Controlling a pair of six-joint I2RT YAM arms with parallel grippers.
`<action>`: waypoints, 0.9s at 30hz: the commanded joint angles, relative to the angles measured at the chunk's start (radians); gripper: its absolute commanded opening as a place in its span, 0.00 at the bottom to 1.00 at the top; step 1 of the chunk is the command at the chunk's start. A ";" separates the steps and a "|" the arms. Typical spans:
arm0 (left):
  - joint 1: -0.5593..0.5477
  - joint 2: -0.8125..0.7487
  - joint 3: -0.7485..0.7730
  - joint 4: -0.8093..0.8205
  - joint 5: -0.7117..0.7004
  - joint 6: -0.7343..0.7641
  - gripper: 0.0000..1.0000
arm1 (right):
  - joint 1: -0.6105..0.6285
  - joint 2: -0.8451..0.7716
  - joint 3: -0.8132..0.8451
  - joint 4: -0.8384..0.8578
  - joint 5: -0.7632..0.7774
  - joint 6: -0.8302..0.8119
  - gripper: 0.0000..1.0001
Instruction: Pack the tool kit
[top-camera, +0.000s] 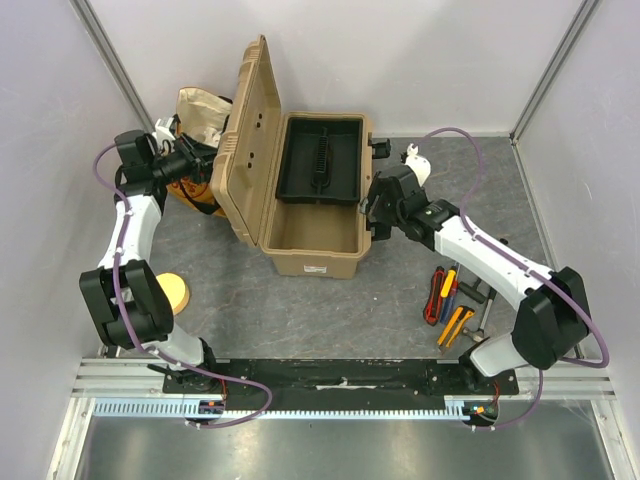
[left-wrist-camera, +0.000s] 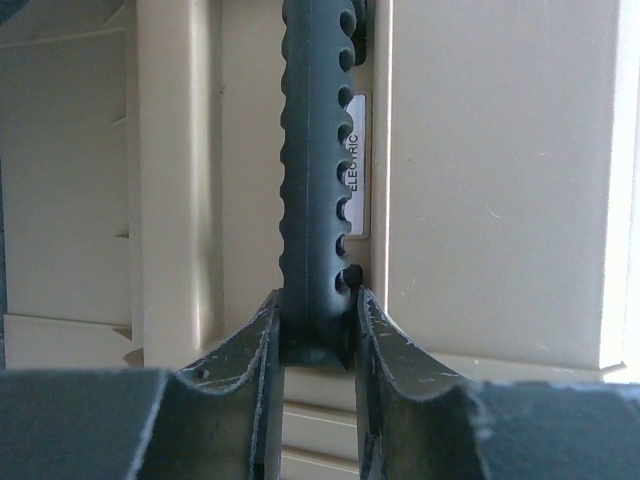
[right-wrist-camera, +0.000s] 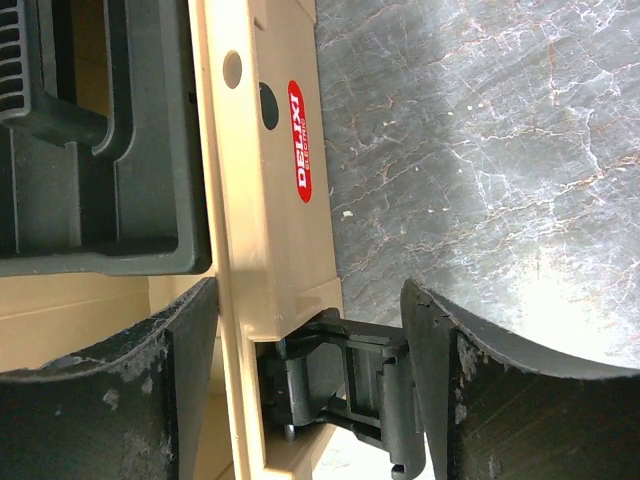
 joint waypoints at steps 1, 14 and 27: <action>0.072 -0.002 -0.020 -0.005 -0.094 0.134 0.02 | -0.075 -0.051 -0.048 -0.193 0.312 0.015 0.69; 0.088 -0.061 0.013 -0.018 -0.149 0.042 0.42 | -0.078 -0.127 0.062 -0.123 0.238 -0.066 0.81; 0.089 -0.153 0.112 -0.160 -0.253 0.125 0.64 | -0.056 -0.029 0.254 -0.005 0.073 -0.214 0.93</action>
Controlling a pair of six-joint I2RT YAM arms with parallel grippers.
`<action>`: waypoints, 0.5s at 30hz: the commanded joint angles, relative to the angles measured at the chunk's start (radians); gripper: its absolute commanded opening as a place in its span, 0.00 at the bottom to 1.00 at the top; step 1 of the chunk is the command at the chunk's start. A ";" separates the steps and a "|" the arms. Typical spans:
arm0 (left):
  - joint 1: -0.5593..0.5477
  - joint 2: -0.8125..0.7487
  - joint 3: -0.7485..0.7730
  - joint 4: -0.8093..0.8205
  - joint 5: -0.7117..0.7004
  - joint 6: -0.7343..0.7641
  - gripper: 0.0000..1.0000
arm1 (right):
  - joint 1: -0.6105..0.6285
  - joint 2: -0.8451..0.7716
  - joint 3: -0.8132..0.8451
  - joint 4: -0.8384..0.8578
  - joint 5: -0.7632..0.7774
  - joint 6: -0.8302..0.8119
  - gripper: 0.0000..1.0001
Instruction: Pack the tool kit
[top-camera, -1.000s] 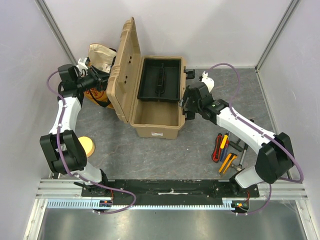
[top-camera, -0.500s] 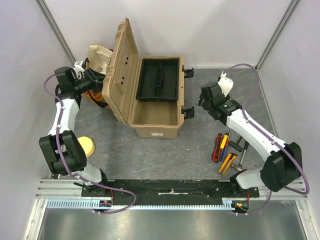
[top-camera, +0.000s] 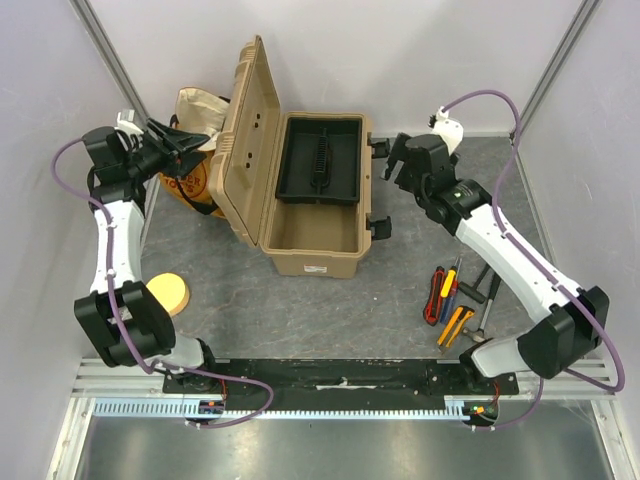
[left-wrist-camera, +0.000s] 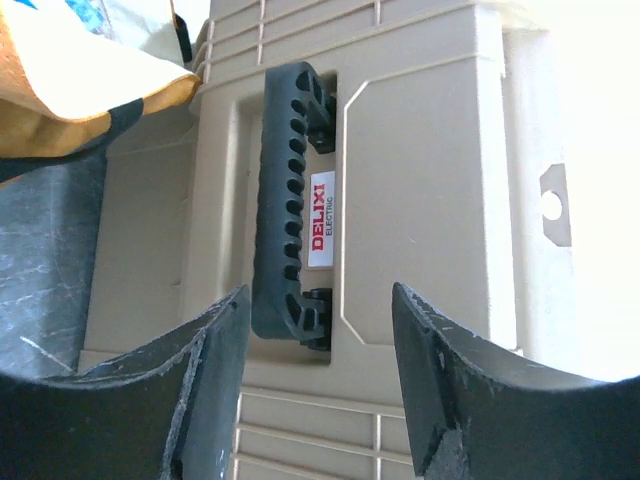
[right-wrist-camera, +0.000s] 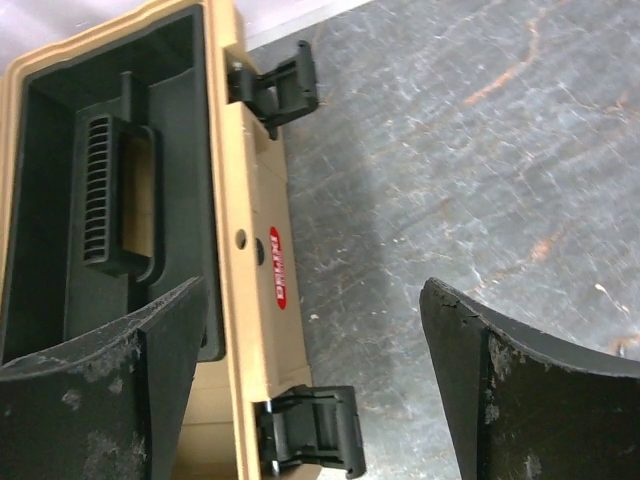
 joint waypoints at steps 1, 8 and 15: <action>-0.001 -0.071 0.078 -0.124 -0.144 0.117 0.64 | 0.030 0.060 0.085 0.085 -0.086 -0.083 0.93; -0.001 -0.217 0.164 -0.300 -0.456 0.273 0.66 | 0.139 0.258 0.286 0.103 -0.048 -0.140 0.92; -0.009 -0.296 0.253 -0.420 -0.441 0.391 0.66 | 0.208 0.484 0.469 0.091 0.022 -0.171 0.86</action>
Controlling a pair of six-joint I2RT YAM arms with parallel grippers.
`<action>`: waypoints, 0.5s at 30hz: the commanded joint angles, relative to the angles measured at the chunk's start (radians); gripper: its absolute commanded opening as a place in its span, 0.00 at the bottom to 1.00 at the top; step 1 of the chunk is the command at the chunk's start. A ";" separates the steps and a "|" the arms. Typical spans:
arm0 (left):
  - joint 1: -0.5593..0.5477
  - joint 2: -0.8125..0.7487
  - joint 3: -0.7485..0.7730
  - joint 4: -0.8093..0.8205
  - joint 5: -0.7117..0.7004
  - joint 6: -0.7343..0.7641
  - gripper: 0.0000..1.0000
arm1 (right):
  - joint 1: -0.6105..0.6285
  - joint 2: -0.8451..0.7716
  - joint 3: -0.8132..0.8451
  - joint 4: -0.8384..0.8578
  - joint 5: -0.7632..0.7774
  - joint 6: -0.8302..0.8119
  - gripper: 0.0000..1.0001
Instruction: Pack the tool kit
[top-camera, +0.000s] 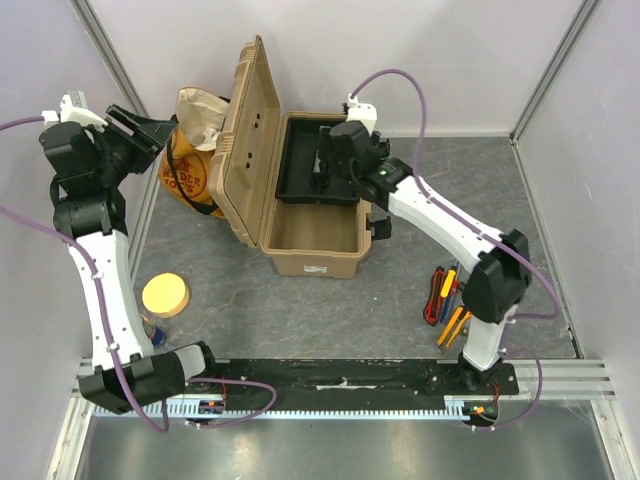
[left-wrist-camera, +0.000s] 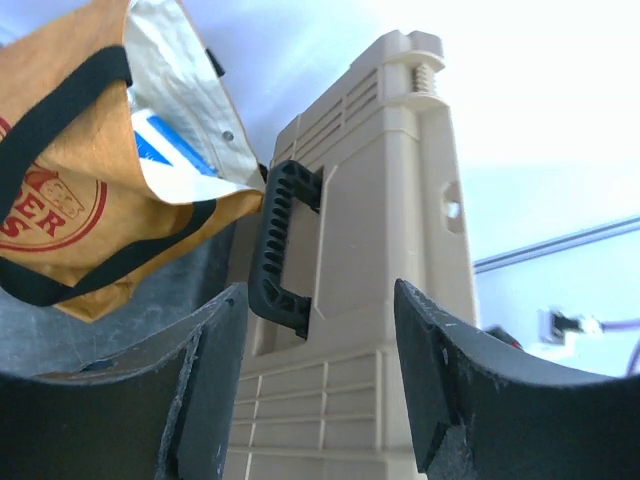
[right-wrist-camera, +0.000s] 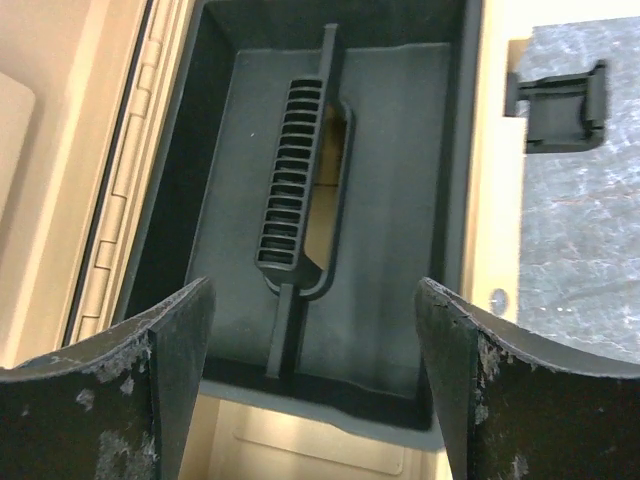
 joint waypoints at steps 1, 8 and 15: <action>-0.014 -0.072 0.055 -0.078 0.000 0.136 0.66 | 0.028 0.113 0.125 0.003 0.070 -0.042 0.86; -0.075 -0.123 0.106 -0.044 0.192 0.225 0.66 | 0.036 0.285 0.268 -0.014 0.095 -0.068 0.79; -0.109 -0.134 0.091 0.004 0.286 0.231 0.66 | 0.036 0.382 0.346 -0.034 0.085 -0.071 0.68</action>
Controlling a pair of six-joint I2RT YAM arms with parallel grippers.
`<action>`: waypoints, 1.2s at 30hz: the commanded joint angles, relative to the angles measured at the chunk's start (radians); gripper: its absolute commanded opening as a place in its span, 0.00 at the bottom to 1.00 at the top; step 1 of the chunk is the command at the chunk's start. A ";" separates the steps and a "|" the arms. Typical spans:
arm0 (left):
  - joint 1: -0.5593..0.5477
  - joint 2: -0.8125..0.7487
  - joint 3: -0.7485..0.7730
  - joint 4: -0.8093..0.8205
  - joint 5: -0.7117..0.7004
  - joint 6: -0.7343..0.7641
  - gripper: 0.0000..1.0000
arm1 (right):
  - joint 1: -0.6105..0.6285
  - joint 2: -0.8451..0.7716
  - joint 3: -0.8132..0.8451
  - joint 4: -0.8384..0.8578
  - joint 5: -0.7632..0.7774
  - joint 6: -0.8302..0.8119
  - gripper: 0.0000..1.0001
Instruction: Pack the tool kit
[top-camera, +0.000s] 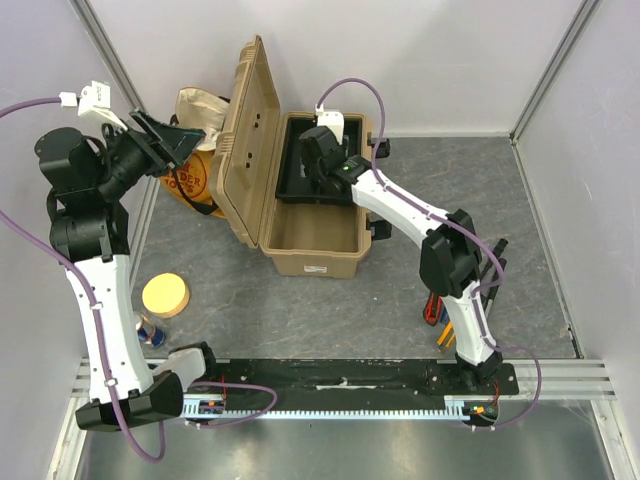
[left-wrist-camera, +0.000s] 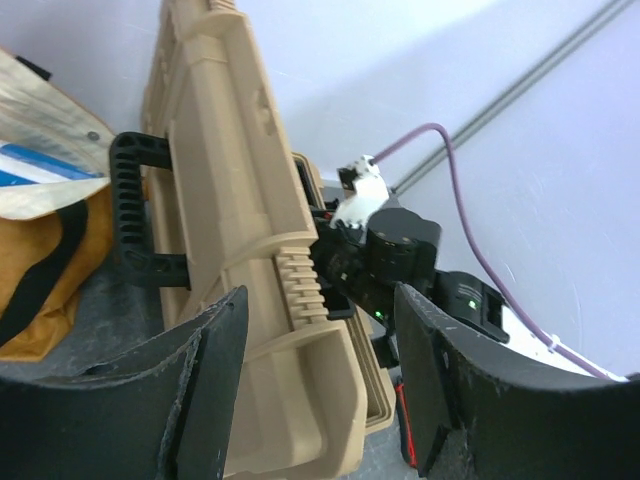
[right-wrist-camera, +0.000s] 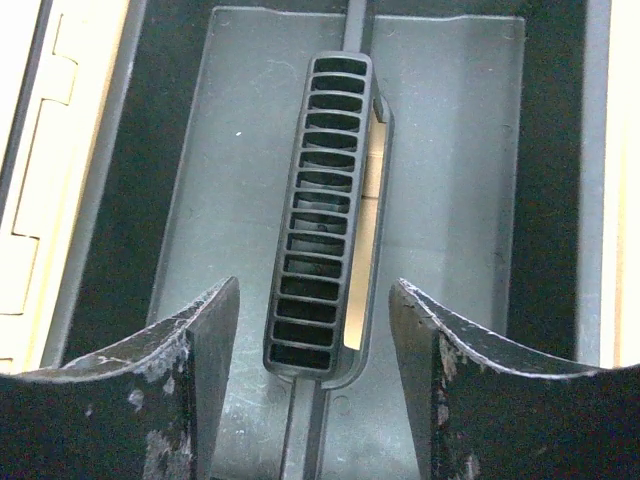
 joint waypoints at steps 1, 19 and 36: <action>-0.018 -0.017 0.012 0.054 0.088 0.053 0.66 | 0.001 0.036 0.080 -0.007 0.022 -0.014 0.65; -0.040 -0.029 0.052 0.008 -0.005 0.039 0.66 | -0.001 0.043 0.245 -0.058 0.112 -0.044 0.00; -0.049 -0.014 0.046 0.033 0.052 0.005 0.67 | -0.232 -0.314 0.028 -0.025 0.148 -0.080 0.00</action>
